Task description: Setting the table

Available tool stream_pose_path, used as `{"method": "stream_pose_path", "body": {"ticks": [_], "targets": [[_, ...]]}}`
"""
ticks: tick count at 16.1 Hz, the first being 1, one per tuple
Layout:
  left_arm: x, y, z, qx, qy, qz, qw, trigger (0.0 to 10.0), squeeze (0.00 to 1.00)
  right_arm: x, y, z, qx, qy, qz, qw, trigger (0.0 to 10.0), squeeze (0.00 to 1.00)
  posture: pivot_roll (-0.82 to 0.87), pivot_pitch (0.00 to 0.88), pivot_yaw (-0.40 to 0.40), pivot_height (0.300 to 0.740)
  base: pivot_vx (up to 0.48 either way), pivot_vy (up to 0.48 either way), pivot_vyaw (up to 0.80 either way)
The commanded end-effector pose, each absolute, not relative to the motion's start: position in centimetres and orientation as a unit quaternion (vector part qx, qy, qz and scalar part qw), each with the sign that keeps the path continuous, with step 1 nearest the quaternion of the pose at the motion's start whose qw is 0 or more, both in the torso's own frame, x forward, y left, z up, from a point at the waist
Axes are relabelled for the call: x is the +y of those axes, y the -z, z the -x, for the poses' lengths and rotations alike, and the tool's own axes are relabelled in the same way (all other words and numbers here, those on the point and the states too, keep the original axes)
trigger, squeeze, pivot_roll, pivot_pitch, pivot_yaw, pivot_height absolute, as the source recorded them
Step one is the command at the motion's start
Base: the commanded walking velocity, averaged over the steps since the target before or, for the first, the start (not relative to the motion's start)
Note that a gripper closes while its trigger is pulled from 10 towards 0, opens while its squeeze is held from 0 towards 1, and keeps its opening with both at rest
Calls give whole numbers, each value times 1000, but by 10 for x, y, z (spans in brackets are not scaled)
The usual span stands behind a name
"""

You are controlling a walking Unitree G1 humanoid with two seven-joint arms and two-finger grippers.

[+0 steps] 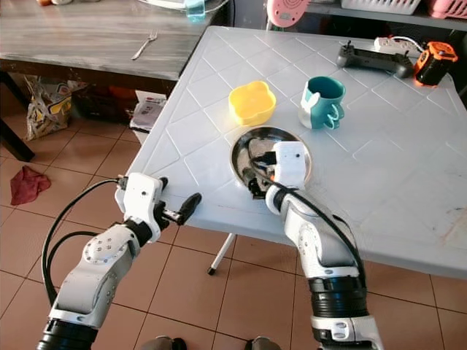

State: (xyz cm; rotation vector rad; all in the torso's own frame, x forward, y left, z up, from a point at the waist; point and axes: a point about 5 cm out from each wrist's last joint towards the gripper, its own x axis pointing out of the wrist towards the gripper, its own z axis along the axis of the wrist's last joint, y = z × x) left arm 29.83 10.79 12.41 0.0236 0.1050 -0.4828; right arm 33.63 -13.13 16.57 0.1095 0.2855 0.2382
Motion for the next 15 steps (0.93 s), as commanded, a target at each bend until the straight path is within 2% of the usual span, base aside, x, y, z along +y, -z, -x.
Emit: {"method": "stream_pose_path", "body": {"ticks": [1,15], "targets": [[108,-89,-288,142,243,-6,960,10000,0,-138,-156,-335,168,-105,-57,979,0,0,29,214,-10,714,0,0,0],[107,-87,-288,147,244,-11,959,10000,0,-141,-170,-344,146,-104,-67,981,0,0,33,200,-13,714,0,0,0]]}}
